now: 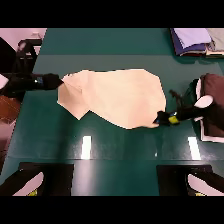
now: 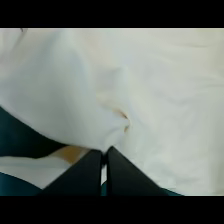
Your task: Fold the shirts.
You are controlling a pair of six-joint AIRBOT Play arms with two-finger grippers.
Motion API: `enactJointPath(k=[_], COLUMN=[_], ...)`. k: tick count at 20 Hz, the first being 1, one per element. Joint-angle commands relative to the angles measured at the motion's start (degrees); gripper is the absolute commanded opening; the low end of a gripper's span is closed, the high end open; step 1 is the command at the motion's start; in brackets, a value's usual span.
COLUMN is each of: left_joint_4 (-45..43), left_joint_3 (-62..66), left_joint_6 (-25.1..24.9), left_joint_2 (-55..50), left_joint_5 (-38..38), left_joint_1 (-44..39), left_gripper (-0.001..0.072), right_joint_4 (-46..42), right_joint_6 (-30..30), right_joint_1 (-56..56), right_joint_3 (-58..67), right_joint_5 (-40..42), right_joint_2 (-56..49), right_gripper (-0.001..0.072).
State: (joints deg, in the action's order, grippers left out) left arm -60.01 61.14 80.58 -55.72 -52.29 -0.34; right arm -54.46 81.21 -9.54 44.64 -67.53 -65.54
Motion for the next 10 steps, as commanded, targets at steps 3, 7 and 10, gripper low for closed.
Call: enactJointPath(k=[3, 7, 10], left_joint_4=[-4.5, -4.5, -4.3], left_joint_3=[18.8, 40.2, 54.2], left_joint_6=[-0.1, 0.0, 2.1], left_joint_2=[7.8, 8.9, 8.9], left_joint_5=[-6.2, -9.4, -11.8], left_joint_1=[0.0, 0.0, 0.0], left_gripper=[0.0025, 0.0024, 0.0024], right_joint_4=[-4.2, -4.1, -4.1], right_joint_6=[-0.5, -0.5, -0.5], right_joint_1=[8.9, 19.1, 24.6], right_joint_3=[23.9, 46.3, 59.1], right_joint_5=[-4.4, -4.7, -5.0], right_joint_2=[12.4, 18.4, 20.4], right_gripper=[0.0016, 0.0016, 0.0016])
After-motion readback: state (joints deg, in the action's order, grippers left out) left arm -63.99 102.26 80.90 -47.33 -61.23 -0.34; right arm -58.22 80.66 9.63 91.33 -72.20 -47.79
